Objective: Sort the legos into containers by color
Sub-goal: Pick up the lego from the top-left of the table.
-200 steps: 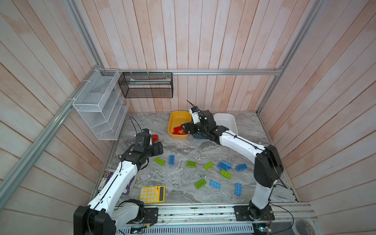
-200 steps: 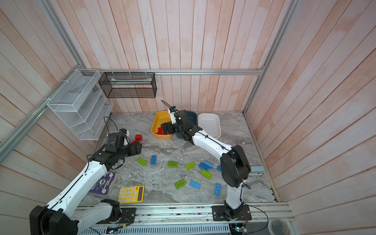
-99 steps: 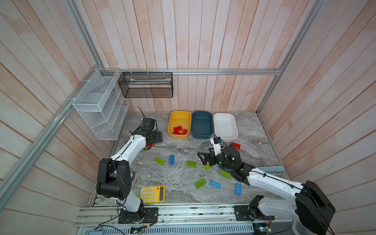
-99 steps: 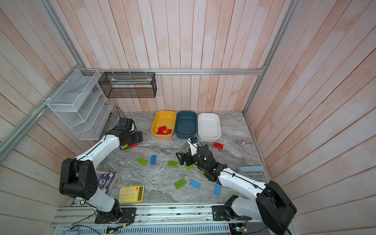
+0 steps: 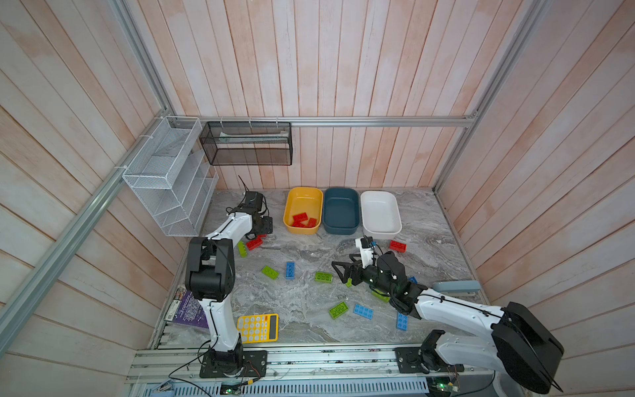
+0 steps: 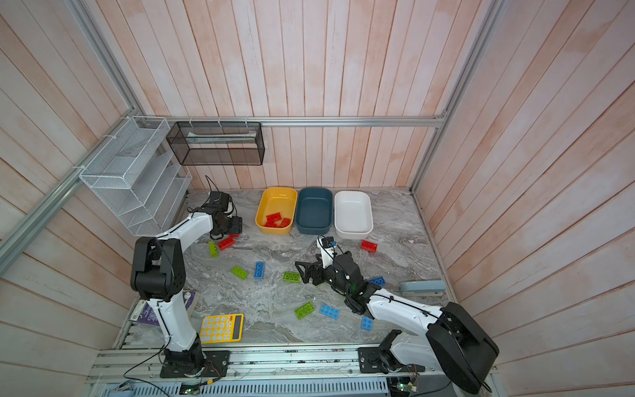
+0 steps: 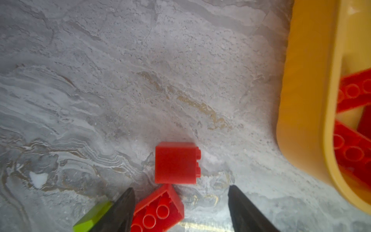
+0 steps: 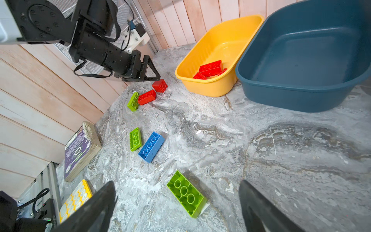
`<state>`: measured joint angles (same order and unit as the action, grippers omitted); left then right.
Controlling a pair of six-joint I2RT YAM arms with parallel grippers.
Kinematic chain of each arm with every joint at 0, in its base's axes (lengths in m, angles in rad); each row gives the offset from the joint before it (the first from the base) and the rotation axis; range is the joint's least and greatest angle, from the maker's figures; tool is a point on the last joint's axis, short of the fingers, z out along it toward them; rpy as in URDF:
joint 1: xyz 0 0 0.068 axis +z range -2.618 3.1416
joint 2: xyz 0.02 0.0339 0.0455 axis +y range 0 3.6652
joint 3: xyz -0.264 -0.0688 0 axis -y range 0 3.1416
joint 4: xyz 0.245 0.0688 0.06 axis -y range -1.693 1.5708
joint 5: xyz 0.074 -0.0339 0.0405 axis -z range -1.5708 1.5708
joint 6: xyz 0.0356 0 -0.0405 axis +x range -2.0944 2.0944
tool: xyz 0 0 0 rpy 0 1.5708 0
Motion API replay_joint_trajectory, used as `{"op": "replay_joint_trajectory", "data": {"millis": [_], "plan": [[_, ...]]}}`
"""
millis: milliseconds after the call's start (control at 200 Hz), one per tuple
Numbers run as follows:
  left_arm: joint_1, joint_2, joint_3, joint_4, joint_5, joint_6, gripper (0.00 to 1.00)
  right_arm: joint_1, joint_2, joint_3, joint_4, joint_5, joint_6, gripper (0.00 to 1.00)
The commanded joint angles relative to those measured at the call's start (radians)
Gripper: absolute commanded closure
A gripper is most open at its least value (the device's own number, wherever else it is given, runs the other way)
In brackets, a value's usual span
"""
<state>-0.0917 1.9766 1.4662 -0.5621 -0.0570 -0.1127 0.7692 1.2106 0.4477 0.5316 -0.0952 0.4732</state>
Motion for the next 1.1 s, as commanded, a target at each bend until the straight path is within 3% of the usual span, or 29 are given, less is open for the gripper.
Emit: {"op": "replay_joint_trajectory", "data": {"millis": [0, 245, 540, 790, 1095], "plan": [[0.007, 0.056, 0.057, -0.02, 0.007, 0.03, 0.31, 0.007, 0.009, 0.011, 0.03, 0.002, 0.007, 0.05], [0.013, 0.139, 0.124, -0.035, 0.022, 0.066, 0.41, 0.009, 0.034, 0.016, 0.025, 0.014, -0.001, 0.05], [0.012, 0.136, 0.132, -0.037, 0.047, 0.062, 0.58, 0.008, 0.034, 0.015, 0.019, 0.025, -0.003, 0.06], [-0.015, 0.038, 0.152, -0.064, 0.055, 0.05, 0.6, 0.01, 0.02, 0.007, 0.016, 0.038, -0.005, 0.06], [-0.144, 0.023, 0.316, -0.146, 0.058, 0.042, 0.6, 0.01, 0.019, 0.002, 0.018, 0.045, -0.008, 0.06]]}}
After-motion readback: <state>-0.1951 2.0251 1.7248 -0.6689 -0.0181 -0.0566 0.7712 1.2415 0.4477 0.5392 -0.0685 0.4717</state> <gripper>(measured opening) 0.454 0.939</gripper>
